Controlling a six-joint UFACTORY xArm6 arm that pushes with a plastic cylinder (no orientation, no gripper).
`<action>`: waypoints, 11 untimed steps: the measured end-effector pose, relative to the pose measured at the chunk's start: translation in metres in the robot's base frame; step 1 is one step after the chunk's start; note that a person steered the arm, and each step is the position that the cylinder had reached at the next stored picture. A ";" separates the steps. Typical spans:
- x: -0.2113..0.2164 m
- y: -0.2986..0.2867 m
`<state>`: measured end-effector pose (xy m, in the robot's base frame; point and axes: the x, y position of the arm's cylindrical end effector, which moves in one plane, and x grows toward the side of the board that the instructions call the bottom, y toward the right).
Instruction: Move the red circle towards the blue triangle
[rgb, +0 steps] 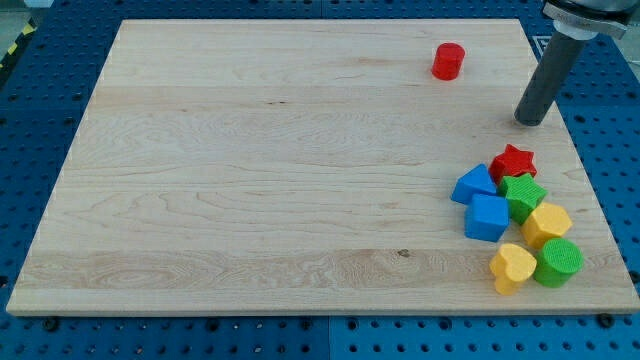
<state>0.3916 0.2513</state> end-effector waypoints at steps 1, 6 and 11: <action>-0.001 0.000; -0.024 0.026; -0.134 -0.074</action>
<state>0.2573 0.1772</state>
